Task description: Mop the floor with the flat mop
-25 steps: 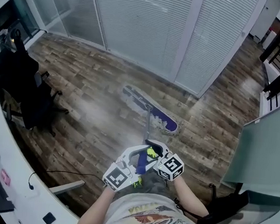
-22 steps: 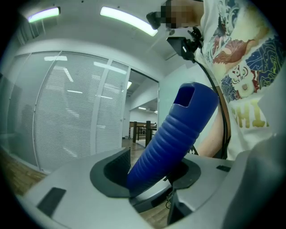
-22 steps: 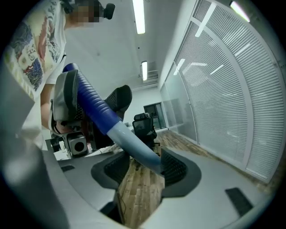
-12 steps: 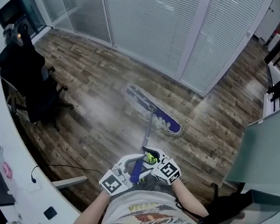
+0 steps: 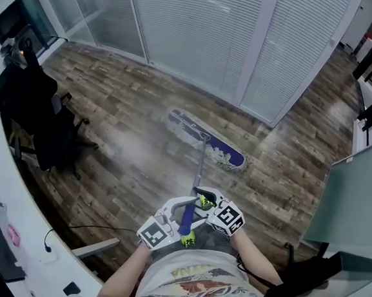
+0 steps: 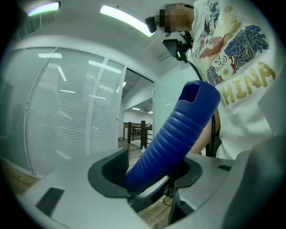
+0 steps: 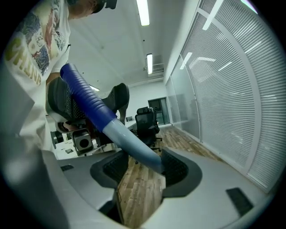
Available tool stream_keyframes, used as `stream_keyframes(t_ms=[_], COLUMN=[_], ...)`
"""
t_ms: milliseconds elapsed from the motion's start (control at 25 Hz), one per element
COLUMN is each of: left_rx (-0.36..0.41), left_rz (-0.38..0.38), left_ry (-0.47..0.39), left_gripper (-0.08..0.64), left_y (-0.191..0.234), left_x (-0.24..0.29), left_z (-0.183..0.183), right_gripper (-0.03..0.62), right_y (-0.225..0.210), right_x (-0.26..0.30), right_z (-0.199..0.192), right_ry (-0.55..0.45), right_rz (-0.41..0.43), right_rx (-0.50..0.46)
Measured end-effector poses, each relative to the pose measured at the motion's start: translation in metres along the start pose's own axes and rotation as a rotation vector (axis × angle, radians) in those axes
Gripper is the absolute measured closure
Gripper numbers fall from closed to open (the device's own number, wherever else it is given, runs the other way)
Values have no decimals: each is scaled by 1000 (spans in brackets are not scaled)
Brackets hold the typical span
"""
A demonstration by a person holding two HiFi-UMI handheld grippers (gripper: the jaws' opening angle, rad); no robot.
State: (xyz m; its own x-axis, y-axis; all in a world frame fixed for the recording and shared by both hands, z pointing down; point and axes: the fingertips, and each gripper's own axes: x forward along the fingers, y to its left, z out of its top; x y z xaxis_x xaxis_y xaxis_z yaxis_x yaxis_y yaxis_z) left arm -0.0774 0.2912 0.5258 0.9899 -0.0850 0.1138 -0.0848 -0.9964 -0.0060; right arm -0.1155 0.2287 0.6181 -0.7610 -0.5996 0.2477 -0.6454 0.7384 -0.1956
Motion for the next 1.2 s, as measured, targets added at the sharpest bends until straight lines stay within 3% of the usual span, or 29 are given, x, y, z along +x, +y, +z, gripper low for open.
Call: stream_keyframes(t_ms=[240,800,1080,1200], left_rx=[-12,-55,-56,-72], left_rz=[13,48,45,74], left_ry=[-26,-61,21,7], left_gripper=[334,328,328,328], left_y=[78,315,371,383], left_x=[47,201,235,235], left_z=[6,36,15,20], right_gripper=[376,374,373,371], right_y=[-85,-353,-419,-427], right_x=[17,59,81,87], right_z=[23,103,102,109], right_ry=[-21,-70,-10,-28], right_rz=[3,-17,-4,-14], right_rx=[1,28,9,30])
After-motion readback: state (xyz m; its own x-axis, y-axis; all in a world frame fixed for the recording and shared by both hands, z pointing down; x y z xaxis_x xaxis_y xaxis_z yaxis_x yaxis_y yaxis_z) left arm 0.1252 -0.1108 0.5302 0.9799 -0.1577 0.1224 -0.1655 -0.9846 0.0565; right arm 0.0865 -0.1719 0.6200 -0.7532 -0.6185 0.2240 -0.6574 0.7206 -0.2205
